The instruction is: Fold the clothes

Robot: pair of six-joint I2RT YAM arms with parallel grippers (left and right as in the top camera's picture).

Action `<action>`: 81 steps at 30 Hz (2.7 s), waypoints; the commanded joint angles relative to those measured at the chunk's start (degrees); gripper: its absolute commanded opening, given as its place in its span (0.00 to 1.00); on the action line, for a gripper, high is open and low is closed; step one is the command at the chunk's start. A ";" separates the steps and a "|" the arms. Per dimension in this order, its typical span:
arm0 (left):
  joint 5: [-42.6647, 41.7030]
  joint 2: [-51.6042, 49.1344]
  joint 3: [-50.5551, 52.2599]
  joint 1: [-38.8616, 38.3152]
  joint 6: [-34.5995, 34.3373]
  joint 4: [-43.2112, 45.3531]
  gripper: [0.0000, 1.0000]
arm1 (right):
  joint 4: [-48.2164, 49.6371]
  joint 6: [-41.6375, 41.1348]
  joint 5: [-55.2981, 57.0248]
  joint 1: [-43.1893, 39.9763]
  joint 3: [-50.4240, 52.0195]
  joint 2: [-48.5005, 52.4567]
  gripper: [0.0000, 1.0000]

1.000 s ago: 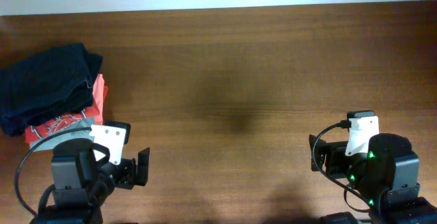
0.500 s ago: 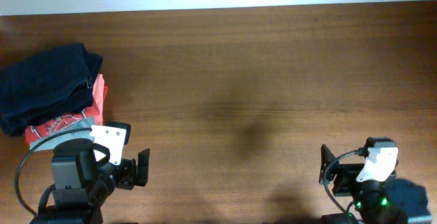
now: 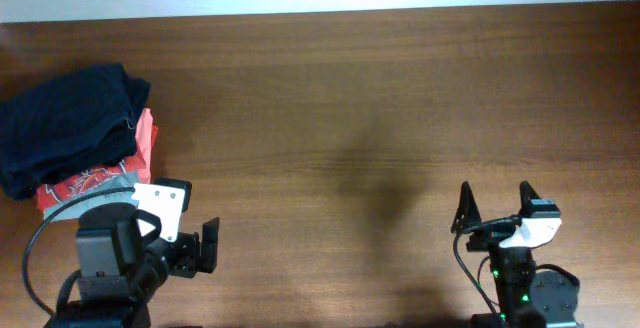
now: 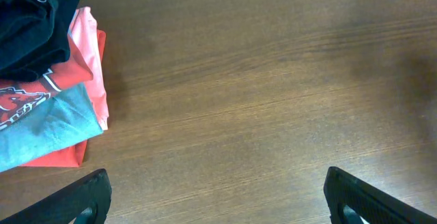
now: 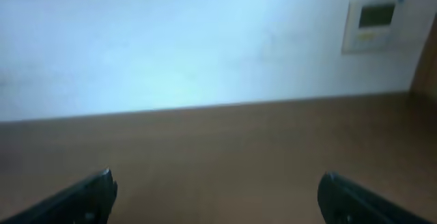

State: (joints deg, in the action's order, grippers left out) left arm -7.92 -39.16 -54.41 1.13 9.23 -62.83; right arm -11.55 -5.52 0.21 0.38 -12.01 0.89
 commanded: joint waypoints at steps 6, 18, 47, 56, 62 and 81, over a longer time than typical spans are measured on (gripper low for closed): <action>0.42 0.28 0.15 0.04 0.76 0.15 0.99 | 20.44 6.67 0.46 -0.90 11.65 -0.70 0.99; 0.44 0.28 0.15 0.04 0.76 0.15 0.99 | 7.19 6.60 -2.08 -0.83 11.69 -0.42 0.99; 0.42 0.63 0.15 0.04 0.76 0.15 0.99 | 7.21 6.60 -2.08 -0.83 11.69 -0.37 0.99; 3.48 7.72 1.92 0.04 0.83 -0.20 0.99 | 7.23 6.60 -2.08 -0.83 11.69 -0.37 0.99; 3.48 19.54 13.16 0.04 0.96 4.24 0.99 | 7.23 6.60 -2.08 -0.83 11.69 -0.37 0.99; 0.92 38.66 53.62 -0.07 0.76 61.94 0.99 | 7.23 6.60 -2.10 -0.83 11.69 -0.37 0.99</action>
State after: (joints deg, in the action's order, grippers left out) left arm -6.68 -1.30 -3.40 1.13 9.45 -3.03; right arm -4.10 0.73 -1.52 -0.03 -0.58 0.80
